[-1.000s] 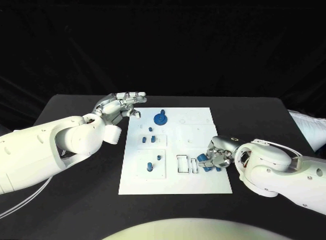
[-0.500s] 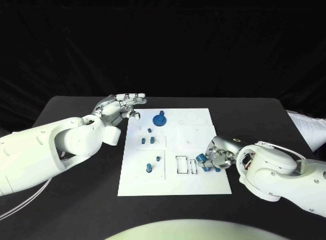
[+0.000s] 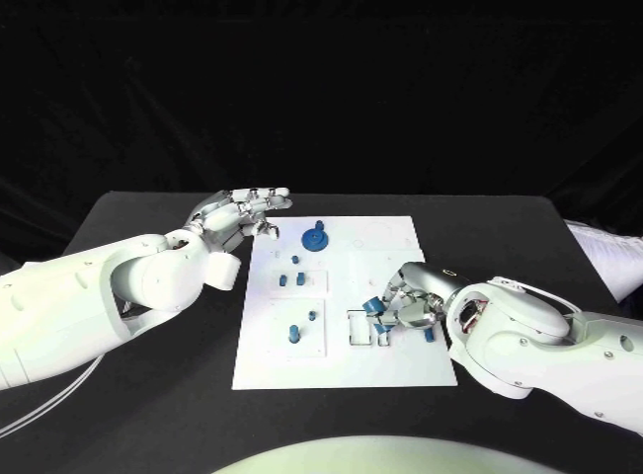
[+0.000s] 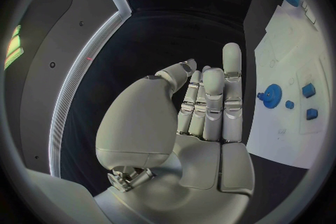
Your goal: Assemble the parts on the task board
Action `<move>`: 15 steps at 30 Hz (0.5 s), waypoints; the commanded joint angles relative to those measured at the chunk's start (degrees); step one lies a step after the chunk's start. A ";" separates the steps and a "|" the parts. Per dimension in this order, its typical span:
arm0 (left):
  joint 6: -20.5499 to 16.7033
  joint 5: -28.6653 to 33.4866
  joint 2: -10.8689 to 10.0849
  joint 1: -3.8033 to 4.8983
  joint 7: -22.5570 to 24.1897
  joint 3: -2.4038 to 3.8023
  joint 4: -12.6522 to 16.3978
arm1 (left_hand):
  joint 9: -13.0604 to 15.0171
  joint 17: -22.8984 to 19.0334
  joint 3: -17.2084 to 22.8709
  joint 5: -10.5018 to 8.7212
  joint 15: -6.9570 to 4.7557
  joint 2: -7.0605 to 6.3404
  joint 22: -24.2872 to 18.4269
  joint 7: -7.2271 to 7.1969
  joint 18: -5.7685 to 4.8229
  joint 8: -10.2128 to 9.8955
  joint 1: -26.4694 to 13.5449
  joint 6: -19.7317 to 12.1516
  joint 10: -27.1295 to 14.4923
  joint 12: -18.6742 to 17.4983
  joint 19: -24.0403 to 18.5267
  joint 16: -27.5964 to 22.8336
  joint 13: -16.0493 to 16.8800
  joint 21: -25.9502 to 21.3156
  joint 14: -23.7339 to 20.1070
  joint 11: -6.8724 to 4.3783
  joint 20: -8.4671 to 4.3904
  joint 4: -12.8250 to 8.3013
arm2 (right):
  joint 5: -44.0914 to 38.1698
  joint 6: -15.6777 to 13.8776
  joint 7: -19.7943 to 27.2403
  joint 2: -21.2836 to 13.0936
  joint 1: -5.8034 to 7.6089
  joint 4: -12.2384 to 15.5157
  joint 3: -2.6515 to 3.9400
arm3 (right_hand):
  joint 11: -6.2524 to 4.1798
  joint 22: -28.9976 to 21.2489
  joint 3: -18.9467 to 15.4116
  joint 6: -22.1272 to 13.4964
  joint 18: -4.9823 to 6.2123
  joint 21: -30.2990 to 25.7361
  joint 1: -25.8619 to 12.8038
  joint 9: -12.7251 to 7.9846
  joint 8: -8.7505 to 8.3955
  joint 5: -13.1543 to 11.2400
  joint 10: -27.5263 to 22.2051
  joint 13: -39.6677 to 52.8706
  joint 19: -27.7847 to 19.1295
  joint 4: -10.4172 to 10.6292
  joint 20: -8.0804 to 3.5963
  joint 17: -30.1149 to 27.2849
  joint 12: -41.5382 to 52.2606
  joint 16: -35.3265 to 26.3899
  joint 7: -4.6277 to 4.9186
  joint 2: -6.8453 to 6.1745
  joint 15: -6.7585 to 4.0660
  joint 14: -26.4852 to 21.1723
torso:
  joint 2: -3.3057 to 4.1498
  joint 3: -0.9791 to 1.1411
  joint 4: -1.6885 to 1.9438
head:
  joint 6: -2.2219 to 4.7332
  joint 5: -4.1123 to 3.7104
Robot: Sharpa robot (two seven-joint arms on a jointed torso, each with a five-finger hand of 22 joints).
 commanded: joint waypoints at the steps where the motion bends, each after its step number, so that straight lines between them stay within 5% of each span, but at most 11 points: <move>1: 1.55 -0.01 0.15 -0.01 0.02 0.02 0.07 | 0.00 -0.05 -0.13 -0.05 0.00 0.02 -0.09 0.00 0.62 0.27 0.02 -0.48 -0.38 0.21 -0.38 -0.37 -0.05 -0.24 -0.54 -0.06 -0.04 -0.21 | 2.23 1.52 0.34 0.93 -0.15 -0.52 -0.04 | -1.94 5.17 -0.21 1.30 -1.00 0.29 1.55 1.80 0.36 0.26 3.62 21.26 2.30 1.02 -0.33 12.28 9.39 0.24 -1.08 3.13 -0.42 5.47 | 0.05 -0.07 0.03 | -0.06 0.05; 15: 1.70 -0.01 0.00 -0.02 0.01 0.02 0.29 | 0.00 -0.04 -0.18 -0.06 0.03 -0.01 -0.10 0.02 0.61 0.28 -0.08 -0.54 -0.45 0.23 -0.40 -0.35 -0.06 -0.26 -0.55 -0.04 -0.02 -0.18 | 1.04 6.18 -0.39 3.50 -0.61 -3.28 -0.18 | -2.85 5.21 -2.15 3.76 -0.99 0.28 -4.23 3.91 1.49 -0.66 3.77 21.12 2.30 1.67 -0.92 12.29 8.47 0.25 -2.18 5.00 -1.16 5.46 | 0.04 -0.03 -0.09 | -0.31 0.39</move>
